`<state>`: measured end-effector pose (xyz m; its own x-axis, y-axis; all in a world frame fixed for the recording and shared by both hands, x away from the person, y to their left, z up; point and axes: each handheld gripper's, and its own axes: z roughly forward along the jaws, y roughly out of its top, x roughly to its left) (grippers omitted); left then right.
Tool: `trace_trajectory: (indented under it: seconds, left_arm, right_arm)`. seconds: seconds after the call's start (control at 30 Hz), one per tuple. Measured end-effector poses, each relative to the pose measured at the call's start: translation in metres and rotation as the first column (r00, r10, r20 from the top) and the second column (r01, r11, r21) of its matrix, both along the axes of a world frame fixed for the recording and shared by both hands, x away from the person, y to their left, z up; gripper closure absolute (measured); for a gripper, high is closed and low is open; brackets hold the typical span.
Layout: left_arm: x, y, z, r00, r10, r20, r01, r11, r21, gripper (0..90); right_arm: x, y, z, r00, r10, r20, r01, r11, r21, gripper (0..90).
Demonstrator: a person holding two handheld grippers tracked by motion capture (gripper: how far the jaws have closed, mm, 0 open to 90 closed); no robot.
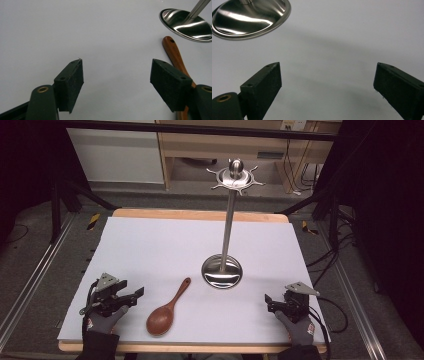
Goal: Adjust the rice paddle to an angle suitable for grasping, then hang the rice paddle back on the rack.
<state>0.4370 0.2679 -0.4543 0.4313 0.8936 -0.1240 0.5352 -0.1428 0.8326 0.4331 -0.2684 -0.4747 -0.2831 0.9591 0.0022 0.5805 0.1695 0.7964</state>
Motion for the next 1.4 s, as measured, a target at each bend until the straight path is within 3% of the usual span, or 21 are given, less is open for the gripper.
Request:
trace_trajectory:
  seconds: [0.33, 0.57, 0.83, 1.4]
  left_arm:
    - [-0.003, -0.009, 0.005, 0.9996, -0.026, -0.006, 0.026, 0.9997, -0.005, 26.8]
    - [-0.006, -0.017, 0.01, 0.998, -0.062, -0.012, 0.062, 0.9981, -0.008, 26.9]
    - [-0.007, -0.03, 0.012, 0.994, -0.107, -0.025, 0.107, 0.9942, 0.008, 27.2]
    - [-0.005, -0.044, 0.022, 0.9879, -0.151, -0.036, 0.152, 0.9878, 0.035, 27.9]
  right_arm:
    - [-0.001, 0.003, -0.001, 0.9996, 0.007, -0.027, -0.007, 1.0, 0.01, 8.7]
    - [-0.002, 0.005, 0.002, 0.9997, 0.005, -0.023, -0.005, 1.0, -0.015, 8.5]
    - [-0.004, 0.013, 0.003, 0.9994, 0.018, -0.028, -0.018, 0.999, -0.026, 8.6]
    - [-0.004, 0.017, 0.003, 0.9992, 0.022, -0.034, -0.023, 0.999, -0.029, 8.0]
